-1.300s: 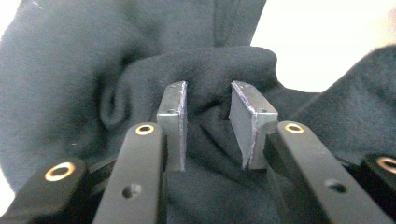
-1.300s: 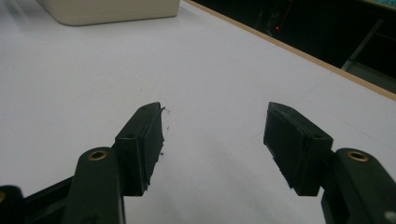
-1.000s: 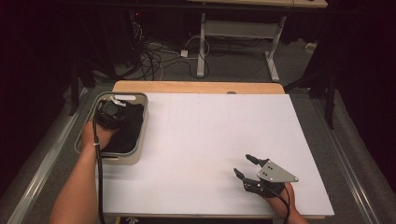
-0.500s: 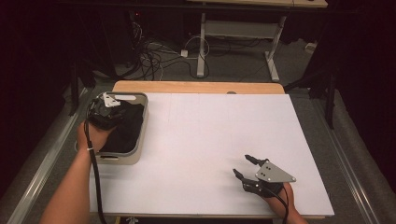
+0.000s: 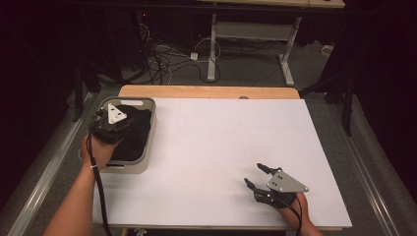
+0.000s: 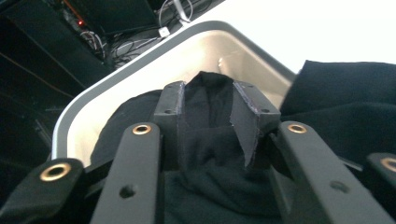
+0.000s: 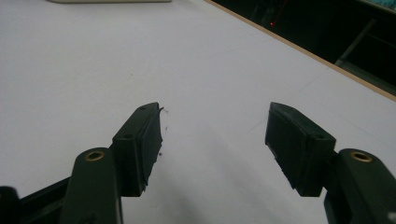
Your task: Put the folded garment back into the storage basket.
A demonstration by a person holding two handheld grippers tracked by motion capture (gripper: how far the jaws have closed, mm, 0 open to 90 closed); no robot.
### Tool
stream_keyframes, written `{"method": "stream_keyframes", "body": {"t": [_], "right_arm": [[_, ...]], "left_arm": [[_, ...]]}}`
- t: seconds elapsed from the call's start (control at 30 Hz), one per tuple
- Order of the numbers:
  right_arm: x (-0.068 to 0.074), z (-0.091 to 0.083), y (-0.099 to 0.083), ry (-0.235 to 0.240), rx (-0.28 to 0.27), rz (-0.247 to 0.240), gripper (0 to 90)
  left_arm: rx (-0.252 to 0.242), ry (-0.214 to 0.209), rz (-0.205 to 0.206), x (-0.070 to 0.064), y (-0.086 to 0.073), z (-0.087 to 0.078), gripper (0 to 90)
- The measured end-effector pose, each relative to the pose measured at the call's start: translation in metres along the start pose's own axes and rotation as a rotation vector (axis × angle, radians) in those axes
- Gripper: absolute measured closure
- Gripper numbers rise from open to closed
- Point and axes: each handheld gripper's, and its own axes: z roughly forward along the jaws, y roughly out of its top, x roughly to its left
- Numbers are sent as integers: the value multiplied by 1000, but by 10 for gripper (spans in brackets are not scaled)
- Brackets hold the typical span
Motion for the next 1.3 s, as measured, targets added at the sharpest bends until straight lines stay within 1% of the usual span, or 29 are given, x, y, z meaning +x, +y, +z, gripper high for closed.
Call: {"method": "stream_keyframes", "body": {"t": [0.07, 0.13, 0.2, 0.27, 0.3, 0.37, 0.4, 0.5, 0.57, 0.6, 0.67, 0.7, 0.73, 0.77, 0.8, 0.83, 0.87, 0.93, 1.0, 1.07, 1.13, 1.23, 1.3], "right_arm": [[0, 0, 0, -3, 0, 2, 363], [1, 1, 0, -2, 2, -3, 363], [3, 1, -1, -3, 5, -7, 363], [4, 1, -2, -4, 7, -10, 363], [5, 0, -2, -8, 7, -14, 363], [6, -1, -3, -11, 3, -15, 362], [6, -1, -4, -9, 3, -10, 359], [6, -2, -5, -12, 0, -13, 348], [7, -4, -5, -10, -6, -11, 346], [7, -5, -5, -14, -9, -12, 342], [6, -7, -5, -24, -21, -12, 323], [6, -8, -4, -30, -26, -12, 322], [5, -8, -4, -34, -32, -12, 321], [4, -8, -3, -36, -35, -6, 315], [2, -8, -3, -39, -41, 1, 307], [2, -8, -4, -43, -41, 8, 304], [1, -7, -4, -44, -39, 11, 294], [0, -8, -6, -49, -31, 13, 285], [0, -8, -7, -52, -32, 16, 277], [-1, -9, -8, -48, -34, 27, 271], [-2, -10, -8, -51, -42, 35, 266], [-3, -11, -9, -60, -59, 51, 233], [-3, -11, -9, -70, -55, 44, 217]], "left_arm": [[-14, -13, -9, -1, -1, -2, 624], [-30, -1, -12, -3, -2, -4, 623], [-46, -17, -22, -4, -3, -5, 623], [-62, -14, -22, -6, -3, -8, 624], [-70, -21, -25, -7, -3, -9, 623], [-85, -12, -21, -9, -3, -12, 623], [-88, -12, -18, -10, -3, -12, 623], [-97, 2, -11, -15, -4, -16, 624], [-117, -11, -29, -17, -6, -19, 623], [-126, -7, -31, -19, -7, -20, 624], [-150, -4, -29, -22, -8, -23, 623], [-134, -9, -13, -23, -8, -25, 613], [-151, 2, -18, -24, -7, -23, 613], [-147, 6, -12, -24, -7, -23, 612], [-152, 9, -15, -24, -7, -23, 597], [-136, 0, -10, -22, -8, -25, 594], [-160, 3, -28, -22, -8, -24, 594], [-173, 7, -31, -21, -9, -26, 588], [-183, 2, -33, -20, -9, -28, 587], [-197, -10, -43, -20, -10, -29, 566], [-200, -9, -37, -21, -10, -31, 553], [-216, -12, -34, -22, -9, -34, 540], [-224, -14, -36, -22, -9, -35, 519]]}}
